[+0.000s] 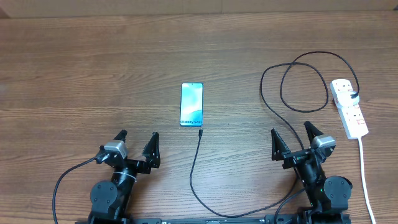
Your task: Plug charger to phone and switch on socket
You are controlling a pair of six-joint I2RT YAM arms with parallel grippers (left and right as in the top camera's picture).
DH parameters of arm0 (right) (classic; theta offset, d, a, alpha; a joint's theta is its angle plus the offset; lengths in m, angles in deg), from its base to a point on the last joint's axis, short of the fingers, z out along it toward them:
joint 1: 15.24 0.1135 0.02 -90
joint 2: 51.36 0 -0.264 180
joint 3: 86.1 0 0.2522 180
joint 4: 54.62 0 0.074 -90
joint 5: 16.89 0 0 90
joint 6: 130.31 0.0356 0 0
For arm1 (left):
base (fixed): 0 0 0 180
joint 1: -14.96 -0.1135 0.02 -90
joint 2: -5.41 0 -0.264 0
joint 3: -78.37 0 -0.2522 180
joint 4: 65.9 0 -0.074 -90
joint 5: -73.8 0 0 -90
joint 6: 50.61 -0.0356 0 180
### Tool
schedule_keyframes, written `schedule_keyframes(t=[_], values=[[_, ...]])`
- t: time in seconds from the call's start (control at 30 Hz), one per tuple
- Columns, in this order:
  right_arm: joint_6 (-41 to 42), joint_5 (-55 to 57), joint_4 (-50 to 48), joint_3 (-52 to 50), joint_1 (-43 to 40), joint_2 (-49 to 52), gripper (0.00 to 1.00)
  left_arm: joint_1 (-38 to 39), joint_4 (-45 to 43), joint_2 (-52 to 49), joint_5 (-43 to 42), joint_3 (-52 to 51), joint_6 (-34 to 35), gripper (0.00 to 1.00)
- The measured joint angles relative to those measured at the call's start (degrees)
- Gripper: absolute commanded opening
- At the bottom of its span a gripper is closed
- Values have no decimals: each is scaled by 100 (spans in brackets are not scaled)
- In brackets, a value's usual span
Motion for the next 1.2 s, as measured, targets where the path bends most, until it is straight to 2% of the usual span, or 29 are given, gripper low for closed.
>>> schedule_keyframes(t=[1.2], values=[[0,0,-2,0,-2,0,100,0,7,0,107,0,0,100]])
